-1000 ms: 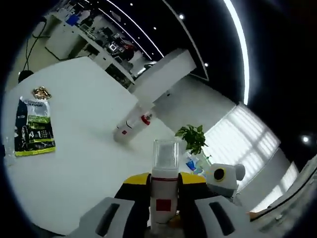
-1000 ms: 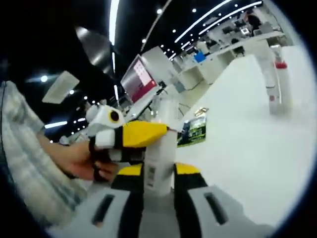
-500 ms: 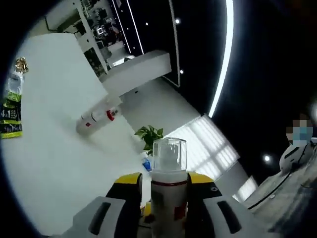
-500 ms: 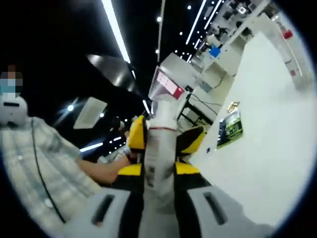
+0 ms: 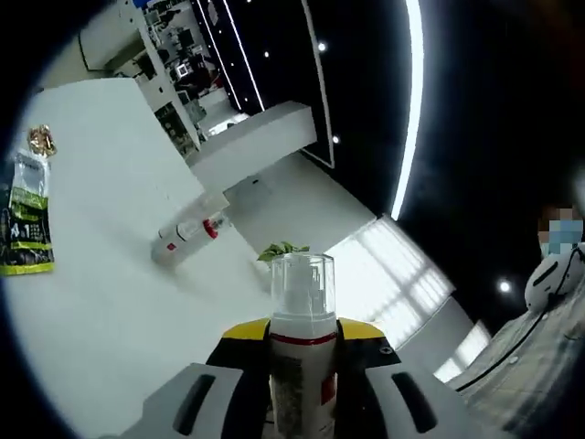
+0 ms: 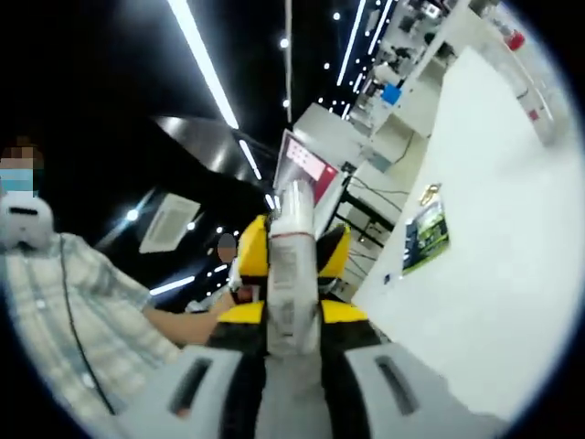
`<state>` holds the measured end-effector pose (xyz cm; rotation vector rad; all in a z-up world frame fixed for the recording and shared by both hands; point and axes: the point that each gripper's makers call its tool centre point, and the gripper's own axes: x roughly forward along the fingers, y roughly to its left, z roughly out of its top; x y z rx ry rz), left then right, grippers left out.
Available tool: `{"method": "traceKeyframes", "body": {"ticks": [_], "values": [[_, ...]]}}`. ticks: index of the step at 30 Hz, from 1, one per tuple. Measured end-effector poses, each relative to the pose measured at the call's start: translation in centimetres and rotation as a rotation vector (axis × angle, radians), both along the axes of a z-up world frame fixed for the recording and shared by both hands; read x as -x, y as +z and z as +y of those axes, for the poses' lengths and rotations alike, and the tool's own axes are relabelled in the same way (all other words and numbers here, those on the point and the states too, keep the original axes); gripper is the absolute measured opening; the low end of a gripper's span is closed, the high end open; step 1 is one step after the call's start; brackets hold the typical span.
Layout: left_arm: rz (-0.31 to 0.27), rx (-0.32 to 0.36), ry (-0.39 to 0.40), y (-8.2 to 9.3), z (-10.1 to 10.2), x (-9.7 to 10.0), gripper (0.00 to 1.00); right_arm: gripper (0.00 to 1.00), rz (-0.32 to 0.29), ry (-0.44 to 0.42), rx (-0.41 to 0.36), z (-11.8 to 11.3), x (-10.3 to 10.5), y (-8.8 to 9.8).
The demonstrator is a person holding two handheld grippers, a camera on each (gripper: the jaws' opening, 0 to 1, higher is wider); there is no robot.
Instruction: Arrange the skincare products in the storage area until every visible bottle or jar stands upright without overlapping.
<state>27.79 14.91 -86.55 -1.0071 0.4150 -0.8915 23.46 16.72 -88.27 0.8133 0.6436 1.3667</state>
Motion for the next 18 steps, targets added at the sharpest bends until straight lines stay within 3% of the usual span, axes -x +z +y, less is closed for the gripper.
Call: {"method": "traceKeyframes", "body": {"ticks": [1,7,12,15,18], "values": [[-0.017,-0.042,0.037,0.0,0.2,-0.4,0.26,0.19,-0.003,0.0,0.006,0.0,0.0,-0.1],[-0.043,-0.125,0.116,0.1,0.4,-1.4,0.26,0.21,-0.066,-0.027,0.066,0.2,-0.3,-0.8],[-0.074,-0.109,0.125,0.7,0.1,-1.4,0.26,0.19,-0.121,0.019,0.087,0.7,0.6,-0.7],[-0.086,-0.077,0.107,1.2,0.0,-1.1,0.26,0.18,-0.096,0.042,0.051,0.4,0.9,0.0],[-0.108,0.042,0.041,2.8,-0.3,-0.2,0.26,0.18,-0.038,0.087,-0.025,0.4,1.6,1.1]]}}
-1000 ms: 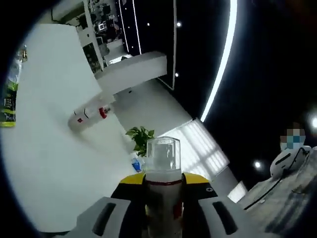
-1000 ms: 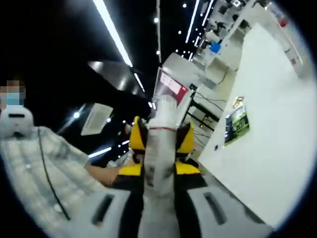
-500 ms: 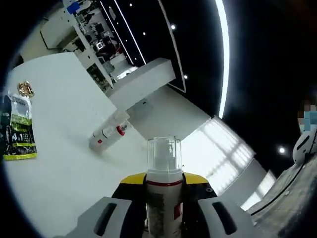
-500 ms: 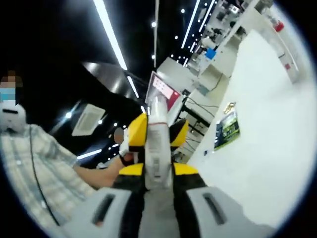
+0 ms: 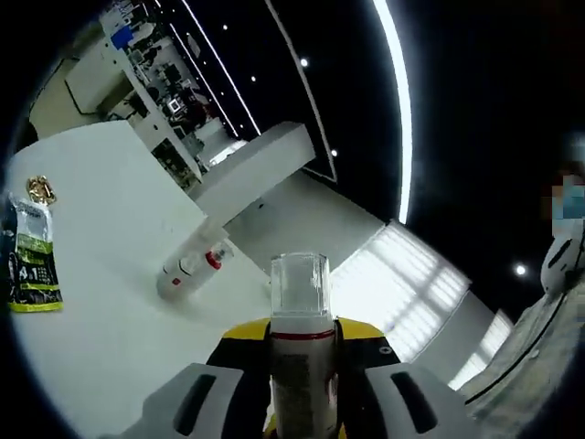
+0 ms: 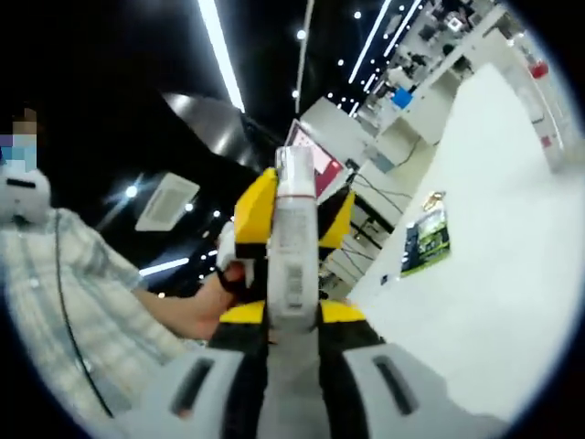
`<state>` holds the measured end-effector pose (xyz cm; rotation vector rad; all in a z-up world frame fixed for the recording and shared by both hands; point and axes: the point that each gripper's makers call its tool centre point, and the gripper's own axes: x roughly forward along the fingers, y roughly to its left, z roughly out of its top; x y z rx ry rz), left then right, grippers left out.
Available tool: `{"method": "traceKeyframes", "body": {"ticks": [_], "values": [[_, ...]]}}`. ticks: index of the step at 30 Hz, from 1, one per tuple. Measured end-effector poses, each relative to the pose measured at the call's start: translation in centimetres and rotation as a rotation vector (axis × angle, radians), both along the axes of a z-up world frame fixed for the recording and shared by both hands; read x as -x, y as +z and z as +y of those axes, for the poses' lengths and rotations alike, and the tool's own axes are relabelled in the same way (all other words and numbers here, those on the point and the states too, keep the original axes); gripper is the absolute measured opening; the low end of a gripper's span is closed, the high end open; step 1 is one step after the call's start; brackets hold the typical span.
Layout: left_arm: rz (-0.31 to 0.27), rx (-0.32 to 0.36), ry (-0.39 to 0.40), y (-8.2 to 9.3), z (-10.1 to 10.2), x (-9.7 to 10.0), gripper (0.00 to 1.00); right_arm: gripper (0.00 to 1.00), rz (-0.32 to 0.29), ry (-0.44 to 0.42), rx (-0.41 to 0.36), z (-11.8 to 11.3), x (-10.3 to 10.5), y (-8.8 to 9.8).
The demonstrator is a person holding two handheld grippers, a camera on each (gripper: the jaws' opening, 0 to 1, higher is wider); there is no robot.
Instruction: Arrange the skincare products in the storage area until every visible bottle or jar stands upright without overlapping.
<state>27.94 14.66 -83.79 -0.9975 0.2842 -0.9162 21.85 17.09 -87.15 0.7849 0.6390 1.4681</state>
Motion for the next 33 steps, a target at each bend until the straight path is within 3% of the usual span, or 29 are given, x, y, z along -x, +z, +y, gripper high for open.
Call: {"method": "traceKeyframes", "body": {"ticks": [2,6,10,16,21,25,28,33], "values": [[0.019,0.048,-0.047,0.3,-0.2,0.5,0.25,0.18,0.006,0.02,-0.012,0.1,0.4,0.2],[-0.002,0.08,-0.097,1.0,-0.3,1.4,0.24,0.18,0.038,0.053,-0.06,0.1,0.9,1.0],[0.004,0.035,-0.185,0.2,-1.1,2.7,0.24,0.18,0.082,0.056,-0.1,-0.1,0.7,1.5],[0.01,0.035,-0.176,0.1,-0.6,2.8,0.23,0.18,0.081,0.066,-0.092,0.3,1.0,1.2],[0.041,-0.028,-0.114,-1.4,0.4,2.1,0.23,0.19,0.003,-0.018,-0.02,0.6,-0.1,-0.1],[0.03,-0.109,-0.061,-2.3,0.8,1.6,0.23,0.25,-0.044,-0.03,0.029,0.8,-0.1,-0.7],[0.01,-0.163,-0.036,-2.7,1.0,1.8,0.23,0.33,-0.112,-0.054,0.101,0.8,-0.4,-1.7],[-0.002,-0.238,-0.05,-3.9,1.0,2.2,0.23,0.38,-0.087,-0.049,0.103,0.5,-0.2,-1.7]]}}
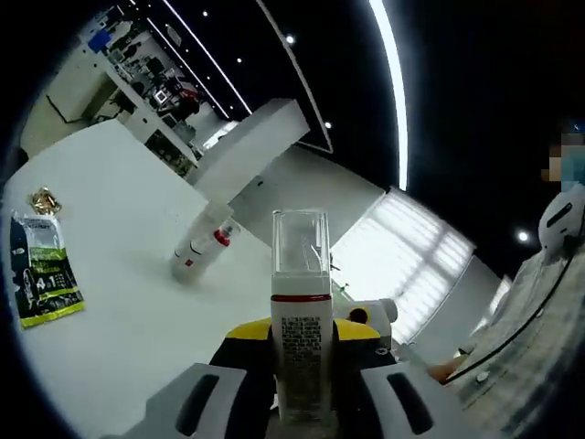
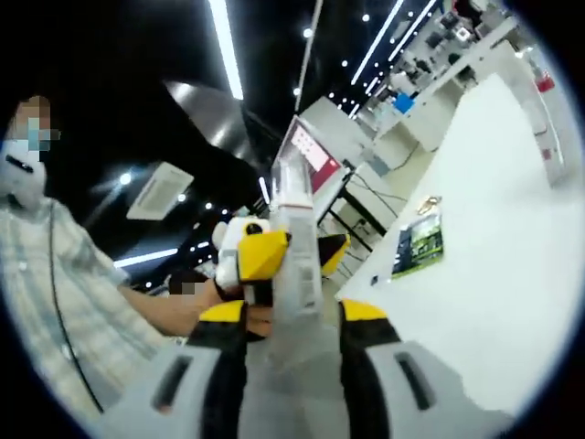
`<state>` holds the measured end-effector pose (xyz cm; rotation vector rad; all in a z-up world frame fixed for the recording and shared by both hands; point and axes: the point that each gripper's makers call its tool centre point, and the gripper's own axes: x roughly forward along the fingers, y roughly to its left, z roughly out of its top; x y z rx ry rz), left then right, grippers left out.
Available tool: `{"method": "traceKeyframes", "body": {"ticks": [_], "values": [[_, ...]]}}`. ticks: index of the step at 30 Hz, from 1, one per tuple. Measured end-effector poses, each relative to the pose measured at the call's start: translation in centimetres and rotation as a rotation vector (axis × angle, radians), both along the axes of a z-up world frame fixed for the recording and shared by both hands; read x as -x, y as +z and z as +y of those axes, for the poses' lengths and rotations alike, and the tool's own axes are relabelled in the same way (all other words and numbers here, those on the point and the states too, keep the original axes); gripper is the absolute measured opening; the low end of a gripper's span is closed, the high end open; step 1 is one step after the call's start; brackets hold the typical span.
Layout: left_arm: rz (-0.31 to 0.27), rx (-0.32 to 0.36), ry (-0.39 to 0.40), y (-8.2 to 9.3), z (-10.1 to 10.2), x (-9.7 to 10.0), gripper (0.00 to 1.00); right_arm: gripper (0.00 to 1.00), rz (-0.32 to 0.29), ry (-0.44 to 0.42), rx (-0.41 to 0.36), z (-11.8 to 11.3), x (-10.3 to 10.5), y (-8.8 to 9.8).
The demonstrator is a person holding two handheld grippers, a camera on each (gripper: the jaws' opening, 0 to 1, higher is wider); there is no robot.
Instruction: Arrange the skincare products in the storage area until every visible bottle or jar stands upright without overlapping.
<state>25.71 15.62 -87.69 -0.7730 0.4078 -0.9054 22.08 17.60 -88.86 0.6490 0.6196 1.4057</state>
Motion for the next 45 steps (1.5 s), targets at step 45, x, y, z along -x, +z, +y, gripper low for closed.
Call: {"method": "traceKeyframes", "body": {"ticks": [45], "values": [[-0.107,-0.302,-0.076,-2.4,-2.0,0.9,0.23,0.35,-0.071,-0.023,0.142,-0.6,-3.0,1.9]]}}
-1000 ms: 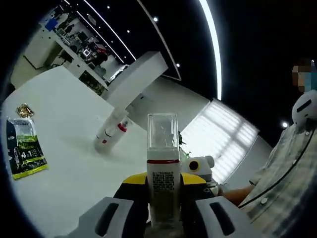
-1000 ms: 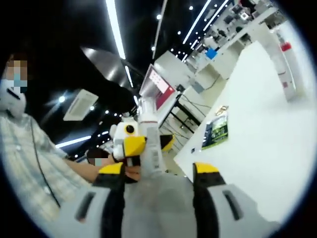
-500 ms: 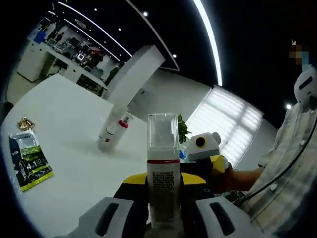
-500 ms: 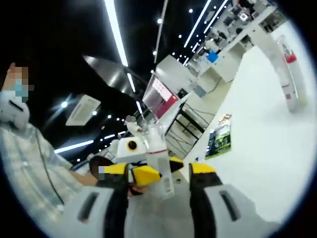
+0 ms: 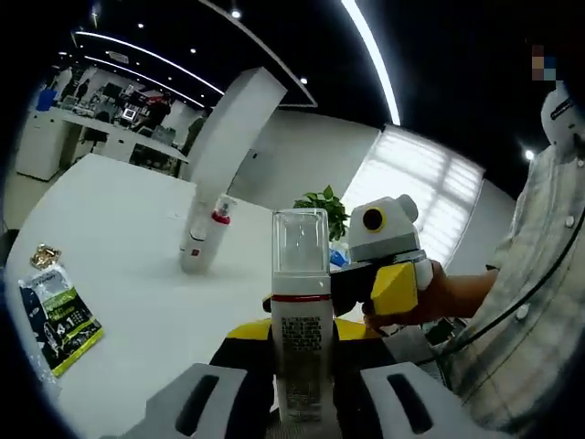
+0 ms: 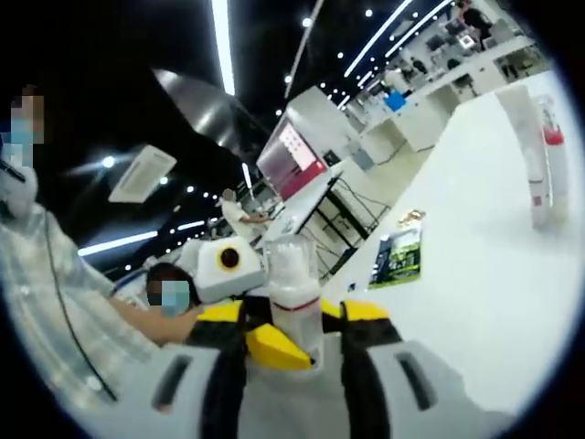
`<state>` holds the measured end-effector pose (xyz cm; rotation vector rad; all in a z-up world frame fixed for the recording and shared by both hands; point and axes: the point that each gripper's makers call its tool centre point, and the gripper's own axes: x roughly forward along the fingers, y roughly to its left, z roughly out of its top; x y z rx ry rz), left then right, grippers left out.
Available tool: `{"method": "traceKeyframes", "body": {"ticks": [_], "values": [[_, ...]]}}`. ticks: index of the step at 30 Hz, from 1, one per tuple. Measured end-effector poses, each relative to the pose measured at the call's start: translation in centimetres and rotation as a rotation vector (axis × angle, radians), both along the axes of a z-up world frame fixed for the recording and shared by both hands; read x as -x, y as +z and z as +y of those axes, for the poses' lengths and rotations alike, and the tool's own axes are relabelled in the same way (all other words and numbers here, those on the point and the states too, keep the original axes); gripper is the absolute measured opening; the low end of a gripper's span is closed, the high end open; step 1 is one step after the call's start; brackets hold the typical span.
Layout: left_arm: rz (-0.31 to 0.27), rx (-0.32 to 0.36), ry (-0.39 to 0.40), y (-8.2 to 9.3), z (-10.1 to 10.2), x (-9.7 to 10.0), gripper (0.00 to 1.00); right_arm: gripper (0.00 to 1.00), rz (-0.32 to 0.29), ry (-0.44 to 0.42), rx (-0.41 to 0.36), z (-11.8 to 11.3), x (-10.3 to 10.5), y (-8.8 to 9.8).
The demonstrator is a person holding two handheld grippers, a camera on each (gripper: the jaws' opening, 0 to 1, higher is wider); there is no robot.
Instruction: Arrange the skincare products in the storage area until every visible bottle or jar stands upright without overlapping.
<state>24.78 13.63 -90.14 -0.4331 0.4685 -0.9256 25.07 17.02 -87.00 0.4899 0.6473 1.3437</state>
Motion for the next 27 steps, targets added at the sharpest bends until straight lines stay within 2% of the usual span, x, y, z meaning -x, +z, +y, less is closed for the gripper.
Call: {"method": "traceKeyframes", "body": {"ticks": [2,7,8,9,12,14,15,17,20,23,27], "values": [[-0.011,-0.023,-0.014,-0.2,-0.2,0.2,0.23,0.31,-0.011,-0.02,0.021,-0.1,-0.3,-0.1],[-0.016,-0.057,-0.041,-0.6,-0.7,0.6,0.23,0.22,-0.049,-0.002,0.057,0.3,0.0,-0.3],[-0.017,-0.061,-0.051,-0.6,-0.8,0.7,0.23,0.22,-0.071,0.01,0.09,0.2,0.2,-0.8],[-0.011,-0.075,-0.056,-0.9,-0.7,0.7,0.23,0.21,-0.076,0.01,0.09,0.3,0.2,-0.7],[-0.021,-0.061,-0.064,-0.6,-0.8,0.8,0.23,0.21,-0.093,-0.002,0.089,0.0,0.4,-0.3],[-0.029,-0.064,-0.08,-0.6,-1.1,1.1,0.23,0.2,-0.122,-0.003,0.109,-0.1,0.7,-0.3],[-0.031,-0.075,-0.093,-0.7,-1.3,1.2,0.23,0.2,-0.162,0.001,0.131,-0.3,0.8,-0.5],[-0.033,-0.091,-0.105,-1.0,-1.4,1.3,0.23,0.2,-0.183,-0.007,0.145,-0.3,1.1,-0.6],[-0.04,-0.141,-0.084,-1.4,-1.3,1.0,0.24,0.2,-0.2,-0.033,0.156,-0.8,0.7,-0.8],[-0.038,-0.167,-0.037,-1.7,-0.7,0.5,0.32,0.2,-0.216,-0.063,0.162,-1.5,-0.1,-0.6],[-0.022,-0.164,0.021,-1.7,0.1,-0.3,0.44,0.2,-0.216,-0.113,0.149,-2.6,-1.5,-0.2]]}}
